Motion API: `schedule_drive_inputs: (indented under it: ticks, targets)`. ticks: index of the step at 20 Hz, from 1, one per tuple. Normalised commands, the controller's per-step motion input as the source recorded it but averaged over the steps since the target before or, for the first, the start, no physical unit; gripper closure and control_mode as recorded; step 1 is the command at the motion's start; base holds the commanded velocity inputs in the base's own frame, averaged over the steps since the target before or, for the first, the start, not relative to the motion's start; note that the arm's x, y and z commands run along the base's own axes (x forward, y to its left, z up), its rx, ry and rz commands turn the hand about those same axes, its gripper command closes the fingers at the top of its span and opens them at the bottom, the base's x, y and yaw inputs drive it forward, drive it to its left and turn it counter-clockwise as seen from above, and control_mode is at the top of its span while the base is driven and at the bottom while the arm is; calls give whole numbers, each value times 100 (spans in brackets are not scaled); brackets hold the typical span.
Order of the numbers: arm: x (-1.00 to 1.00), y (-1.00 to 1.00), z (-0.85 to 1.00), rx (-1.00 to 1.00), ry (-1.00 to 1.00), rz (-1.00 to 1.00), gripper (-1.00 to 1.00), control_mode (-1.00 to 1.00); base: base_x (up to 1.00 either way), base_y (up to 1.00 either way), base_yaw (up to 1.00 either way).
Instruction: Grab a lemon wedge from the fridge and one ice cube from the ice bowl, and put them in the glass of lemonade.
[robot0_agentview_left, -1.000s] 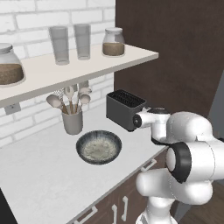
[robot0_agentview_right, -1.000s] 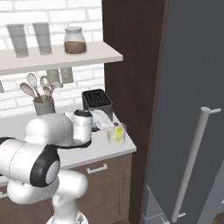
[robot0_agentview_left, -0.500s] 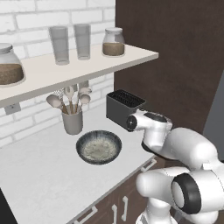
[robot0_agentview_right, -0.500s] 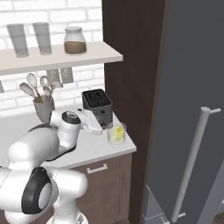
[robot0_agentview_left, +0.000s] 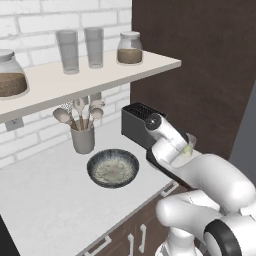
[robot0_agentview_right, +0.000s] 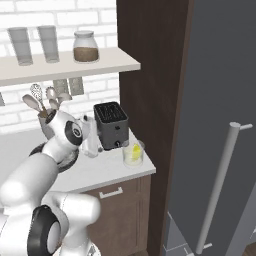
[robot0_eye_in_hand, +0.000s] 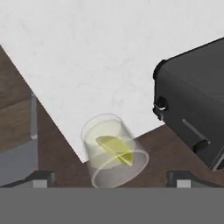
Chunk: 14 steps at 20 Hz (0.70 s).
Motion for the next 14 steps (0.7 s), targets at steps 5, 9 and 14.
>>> schedule_drive_inputs:
  ticks: [5,9,14]
  targets:
    - [-5,55,0,64,-29,-26,-100,-100,0,0,0]
    - [-11,43,-4,67,-29,-31,-100,-100,0,0,0]
    - [-17,46,-14,58,-19,-36,-100,-100,0,0,0]
